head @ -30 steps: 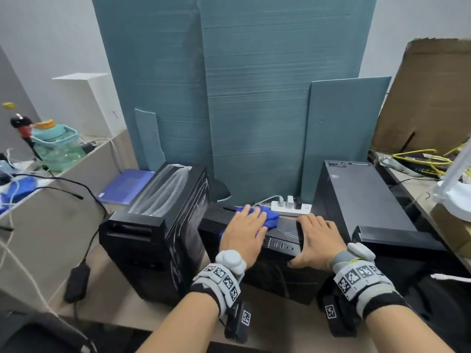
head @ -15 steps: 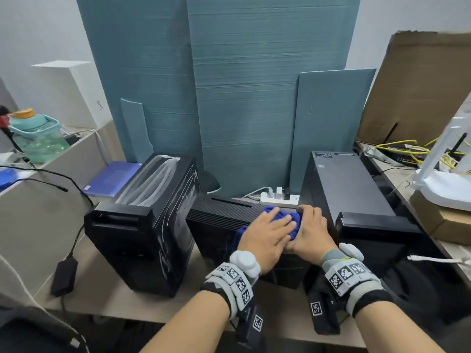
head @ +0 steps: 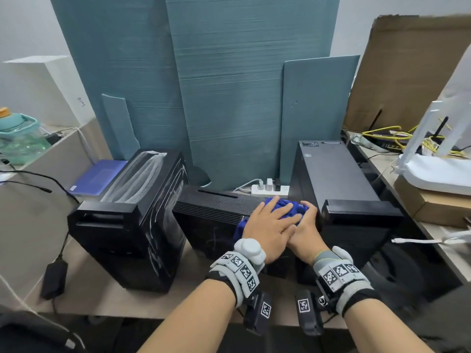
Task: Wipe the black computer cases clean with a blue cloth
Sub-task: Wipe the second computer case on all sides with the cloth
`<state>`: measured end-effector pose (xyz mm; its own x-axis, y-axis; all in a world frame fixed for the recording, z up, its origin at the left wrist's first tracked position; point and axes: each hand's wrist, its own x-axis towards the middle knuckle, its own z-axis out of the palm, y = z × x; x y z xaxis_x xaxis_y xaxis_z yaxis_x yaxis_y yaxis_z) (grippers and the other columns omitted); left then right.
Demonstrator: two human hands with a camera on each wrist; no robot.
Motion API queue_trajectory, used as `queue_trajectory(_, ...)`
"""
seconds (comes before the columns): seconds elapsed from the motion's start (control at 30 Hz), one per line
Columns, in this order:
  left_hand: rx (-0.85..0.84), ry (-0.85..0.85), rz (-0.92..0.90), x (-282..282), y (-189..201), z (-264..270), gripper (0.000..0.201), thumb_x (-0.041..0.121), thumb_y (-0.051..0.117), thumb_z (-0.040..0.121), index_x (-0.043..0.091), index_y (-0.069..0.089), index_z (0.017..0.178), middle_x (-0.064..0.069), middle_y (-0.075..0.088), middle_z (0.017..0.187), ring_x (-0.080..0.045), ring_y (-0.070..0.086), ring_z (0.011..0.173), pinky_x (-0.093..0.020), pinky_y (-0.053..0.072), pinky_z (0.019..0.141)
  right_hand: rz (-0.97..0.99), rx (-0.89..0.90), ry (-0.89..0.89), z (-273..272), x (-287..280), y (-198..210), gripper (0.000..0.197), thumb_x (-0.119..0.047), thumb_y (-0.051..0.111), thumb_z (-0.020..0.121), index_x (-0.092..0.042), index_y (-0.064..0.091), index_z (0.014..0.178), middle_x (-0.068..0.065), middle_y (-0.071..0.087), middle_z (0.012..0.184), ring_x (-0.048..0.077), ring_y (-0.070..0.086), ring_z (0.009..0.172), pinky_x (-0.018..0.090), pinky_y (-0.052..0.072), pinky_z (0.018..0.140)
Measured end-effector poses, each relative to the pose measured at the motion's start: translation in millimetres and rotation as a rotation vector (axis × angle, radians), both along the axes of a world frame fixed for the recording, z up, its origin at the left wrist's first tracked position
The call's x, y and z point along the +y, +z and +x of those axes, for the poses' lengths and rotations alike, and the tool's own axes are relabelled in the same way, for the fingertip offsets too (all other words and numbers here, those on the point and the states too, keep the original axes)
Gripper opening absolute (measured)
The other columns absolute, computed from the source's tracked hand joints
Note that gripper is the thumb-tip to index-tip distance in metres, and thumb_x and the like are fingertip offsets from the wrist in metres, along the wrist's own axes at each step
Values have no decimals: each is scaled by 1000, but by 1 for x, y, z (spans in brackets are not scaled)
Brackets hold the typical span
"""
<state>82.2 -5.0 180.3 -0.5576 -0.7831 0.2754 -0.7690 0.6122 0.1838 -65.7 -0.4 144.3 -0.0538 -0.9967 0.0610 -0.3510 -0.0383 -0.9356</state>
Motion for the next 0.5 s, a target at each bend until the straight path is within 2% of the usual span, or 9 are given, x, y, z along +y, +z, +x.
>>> queue_trajectory(0.07, -74, 50, -46, -12, 3, 7, 50, 51, 23, 100, 46, 52, 141, 11, 41, 156, -24, 18, 152, -50, 11, 123, 12, -47, 0, -2, 0, -2, 115, -23, 96, 48, -28, 19, 133, 5, 53, 134, 15, 65, 111, 30, 56, 92)
queue_trajectory(0.13, -65, 236, -54, -22, 4, 16, 47, 49, 25, 102, 46, 53, 140, 10, 44, 155, -25, 21, 151, -54, 15, 121, 10, -65, -8, -5, 0, -4, 117, -27, 102, 42, -32, 23, 128, 2, 53, 131, 14, 65, 113, 39, 56, 98)
queue_trajectory(0.17, -36, 307, -44, -23, 4, 18, 47, 48, 26, 102, 44, 54, 139, 10, 45, 154, -26, 22, 151, -53, 16, 121, 1, -54, -5, -4, 1, -3, 116, -29, 102, 42, -33, 23, 127, 0, 52, 130, 13, 64, 113, 39, 55, 99)
queue_trajectory(0.2, -9, 303, -39, -21, 2, 16, 48, 48, 26, 102, 43, 56, 138, 10, 46, 153, -26, 22, 151, -51, 17, 121, -5, -59, -1, -4, 1, -5, 115, -30, 102, 43, -32, 23, 127, 0, 53, 130, 13, 64, 114, 39, 55, 99)
queue_trajectory(0.3, 28, -24, -40, -18, -1, 12, 48, 48, 29, 100, 41, 61, 135, 13, 45, 154, -22, 21, 152, -43, 13, 122, -4, -132, 15, -3, 2, -4, 111, -25, 98, 47, -26, 23, 128, 3, 56, 131, 9, 67, 111, 37, 57, 96)
queue_trajectory(0.37, -5, -114, -35, -22, 1, 24, 46, 47, 30, 101, 43, 61, 134, 13, 44, 155, -22, 21, 152, -43, 10, 121, -10, -157, 34, -3, 2, -3, 114, -25, 97, 46, -23, 21, 130, 3, 54, 132, 5, 67, 110, 32, 56, 97)
queue_trajectory(0.43, -21, 59, -64, -29, 0, 32, 47, 49, 26, 101, 46, 59, 134, 13, 44, 155, -23, 22, 151, -51, 16, 121, -24, -158, 34, -3, 0, -3, 115, -27, 100, 46, -28, 22, 131, 2, 54, 133, 9, 65, 115, 34, 54, 100)
queue_trajectory(0.47, 5, 161, -70, -28, 2, 33, 48, 49, 26, 101, 45, 59, 134, 12, 45, 154, -24, 22, 151, -53, 18, 120, -32, -151, 35, -2, -1, -3, 114, -27, 101, 47, -30, 23, 130, 2, 55, 132, 10, 65, 115, 35, 55, 100)
queue_trajectory(0.5, 36, 184, -62, -25, 1, 28, 47, 49, 27, 100, 44, 60, 134, 12, 45, 154, -24, 22, 152, -53, 19, 120, -33, -158, 31, -2, -1, -4, 112, -25, 101, 47, -32, 24, 129, 2, 56, 131, 12, 65, 115, 36, 55, 99)
